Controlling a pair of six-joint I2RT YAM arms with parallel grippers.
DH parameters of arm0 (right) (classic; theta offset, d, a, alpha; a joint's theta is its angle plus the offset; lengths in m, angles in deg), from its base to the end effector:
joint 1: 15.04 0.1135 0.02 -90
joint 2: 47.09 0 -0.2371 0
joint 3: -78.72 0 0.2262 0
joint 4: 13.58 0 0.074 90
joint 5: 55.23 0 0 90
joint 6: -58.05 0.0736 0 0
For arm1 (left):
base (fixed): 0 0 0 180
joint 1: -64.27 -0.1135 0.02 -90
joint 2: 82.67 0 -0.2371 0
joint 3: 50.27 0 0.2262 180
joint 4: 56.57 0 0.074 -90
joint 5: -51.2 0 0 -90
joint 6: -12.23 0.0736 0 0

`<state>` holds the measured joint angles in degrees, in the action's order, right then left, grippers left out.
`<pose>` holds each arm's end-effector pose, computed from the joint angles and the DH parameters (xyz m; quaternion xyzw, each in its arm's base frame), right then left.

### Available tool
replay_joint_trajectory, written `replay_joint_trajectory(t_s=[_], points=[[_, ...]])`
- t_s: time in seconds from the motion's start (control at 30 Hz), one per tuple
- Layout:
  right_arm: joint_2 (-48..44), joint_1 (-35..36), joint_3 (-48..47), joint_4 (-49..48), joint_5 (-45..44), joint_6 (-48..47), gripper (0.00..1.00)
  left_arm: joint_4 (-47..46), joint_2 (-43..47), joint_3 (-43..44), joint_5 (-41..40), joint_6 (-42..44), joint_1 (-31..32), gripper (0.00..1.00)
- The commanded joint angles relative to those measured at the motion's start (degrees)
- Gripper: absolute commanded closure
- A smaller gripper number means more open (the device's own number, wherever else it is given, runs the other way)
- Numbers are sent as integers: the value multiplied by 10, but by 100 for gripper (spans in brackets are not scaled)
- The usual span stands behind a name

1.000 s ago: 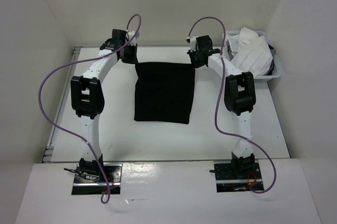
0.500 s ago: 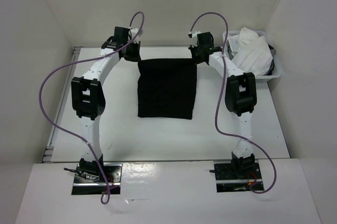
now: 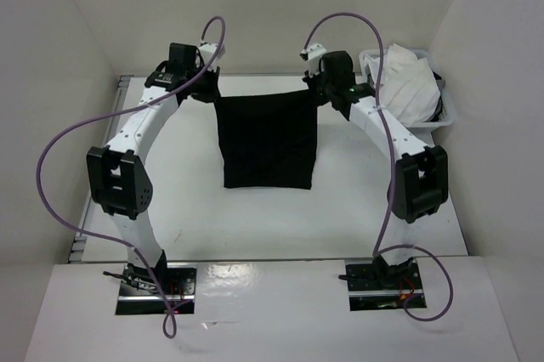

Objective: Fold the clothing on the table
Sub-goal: Fold the skirt

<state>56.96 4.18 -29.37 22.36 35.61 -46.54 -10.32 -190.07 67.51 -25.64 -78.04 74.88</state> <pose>0.4043 0.1421 0.2815 -0.2576 0.8354 0.0260 0.4849 0.4210 -0.0959 0.2952 0.1316 0.8763 -0.1444 0.4403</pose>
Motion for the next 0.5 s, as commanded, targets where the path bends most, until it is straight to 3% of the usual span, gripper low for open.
replay_joint_trajectory(t_s=[0.0, 0.47], points=[[-50, 21, 47, -7, 1, -36, 100, -1, 52, -47, 7, 35, 13, 100], [-167, 76, 224, 34, 7, -115, 100, -17, 206, -266, -11, 91, 19, 100]])
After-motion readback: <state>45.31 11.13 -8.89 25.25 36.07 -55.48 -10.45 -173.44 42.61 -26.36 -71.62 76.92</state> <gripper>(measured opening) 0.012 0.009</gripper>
